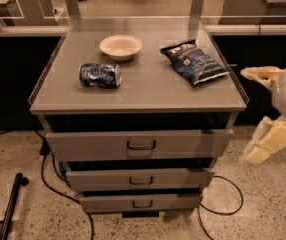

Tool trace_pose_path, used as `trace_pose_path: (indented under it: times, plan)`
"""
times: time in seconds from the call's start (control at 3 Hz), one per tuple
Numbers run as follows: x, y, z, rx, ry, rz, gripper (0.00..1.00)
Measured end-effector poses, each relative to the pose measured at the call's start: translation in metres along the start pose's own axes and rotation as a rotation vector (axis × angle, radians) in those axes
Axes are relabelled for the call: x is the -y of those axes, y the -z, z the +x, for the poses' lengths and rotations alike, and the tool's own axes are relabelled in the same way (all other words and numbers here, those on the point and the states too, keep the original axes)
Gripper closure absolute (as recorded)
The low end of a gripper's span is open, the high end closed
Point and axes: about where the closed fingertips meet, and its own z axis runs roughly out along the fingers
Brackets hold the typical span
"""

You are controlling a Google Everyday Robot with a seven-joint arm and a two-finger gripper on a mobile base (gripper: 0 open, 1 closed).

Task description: Open top drawer

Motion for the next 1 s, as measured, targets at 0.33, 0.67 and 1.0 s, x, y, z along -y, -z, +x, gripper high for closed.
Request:
trace_pose_path:
  times: [0.33, 0.67, 1.0]
  plan:
    - [-0.0141, -0.0203, -0.0023, 0.116, 0.029, 0.019, 0.0]
    - [-0.014, -0.0202, -0.0023, 0.115, 0.028, 0.019, 0.0]
    - [-0.0172, -0.0255, -0.0021, 0.117, 0.027, 0.002, 0.0]
